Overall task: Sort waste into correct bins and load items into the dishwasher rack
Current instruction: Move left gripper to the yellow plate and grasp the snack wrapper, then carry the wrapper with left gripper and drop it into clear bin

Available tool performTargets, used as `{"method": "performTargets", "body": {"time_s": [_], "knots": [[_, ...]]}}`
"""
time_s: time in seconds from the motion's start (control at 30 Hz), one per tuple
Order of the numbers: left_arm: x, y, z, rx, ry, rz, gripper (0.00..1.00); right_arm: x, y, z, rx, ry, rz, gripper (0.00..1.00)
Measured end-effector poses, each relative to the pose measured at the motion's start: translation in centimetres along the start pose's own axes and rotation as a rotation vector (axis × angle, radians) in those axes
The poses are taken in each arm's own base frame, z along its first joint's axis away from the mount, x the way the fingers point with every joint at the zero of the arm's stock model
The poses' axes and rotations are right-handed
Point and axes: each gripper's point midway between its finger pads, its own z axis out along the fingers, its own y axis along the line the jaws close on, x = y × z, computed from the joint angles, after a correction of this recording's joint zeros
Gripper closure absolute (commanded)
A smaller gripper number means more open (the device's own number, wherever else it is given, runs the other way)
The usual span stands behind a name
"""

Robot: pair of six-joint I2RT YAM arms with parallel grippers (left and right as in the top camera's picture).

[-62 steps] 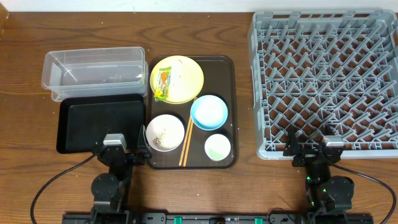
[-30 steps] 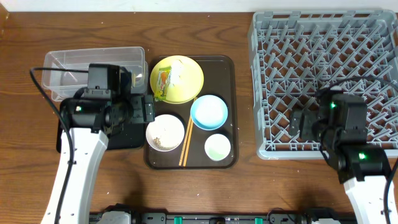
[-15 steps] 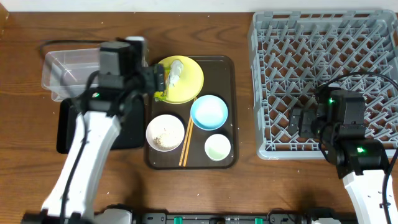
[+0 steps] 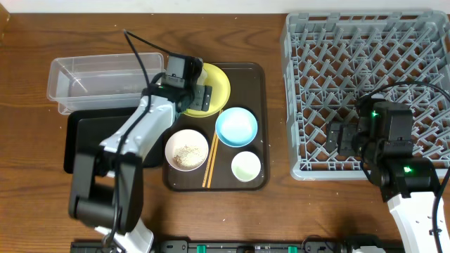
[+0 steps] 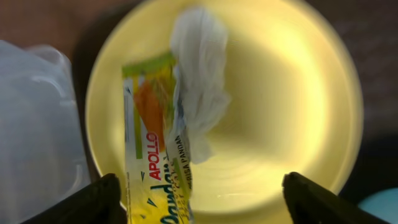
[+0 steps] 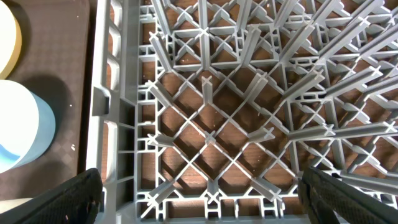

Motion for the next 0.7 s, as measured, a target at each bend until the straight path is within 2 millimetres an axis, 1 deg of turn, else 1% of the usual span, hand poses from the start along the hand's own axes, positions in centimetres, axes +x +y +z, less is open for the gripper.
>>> {"method": "performTargets", "body": {"time_s": [0.13, 0.2, 0.23, 0.3, 0.4, 0.43, 0.5, 0.6, 0.7], "knots": [[1.5, 0.6, 1.9, -0.037, 0.054, 0.009, 0.29, 0.0, 0.0, 0.0, 0.000, 0.000, 0.000, 0.01], [2.0, 1.0, 2.4, -0.061, 0.072, 0.013, 0.39, 0.0, 0.0, 0.0, 0.000, 0.000, 0.000, 0.01], [2.2, 1.2, 2.6, -0.073, 0.079, 0.017, 0.46, 0.0, 0.0, 0.0, 0.000, 0.000, 0.000, 0.01], [2.3, 1.4, 2.7, -0.086, 0.084, 0.015, 0.64, 0.0, 0.0, 0.0, 0.000, 0.000, 0.000, 0.01], [2.3, 1.7, 2.7, -0.102, 0.082, 0.021, 0.87, 0.0, 0.0, 0.0, 0.000, 0.000, 0.000, 0.01], [2.3, 1.7, 2.7, -0.103, 0.083, 0.024, 0.92, 0.0, 0.0, 0.0, 0.000, 0.000, 0.000, 0.01], [2.4, 1.8, 2.6, -0.107, 0.085, 0.022, 0.94, 0.0, 0.0, 0.0, 0.000, 0.000, 0.000, 0.01], [2.3, 1.8, 2.4, -0.107, 0.086, 0.024, 0.94, 0.0, 0.0, 0.0, 0.000, 0.000, 0.000, 0.01], [1.7, 1.8, 1.1, -0.106, 0.064, 0.022, 0.94, 0.0, 0.0, 0.0, 0.000, 0.000, 0.000, 0.01]]}}
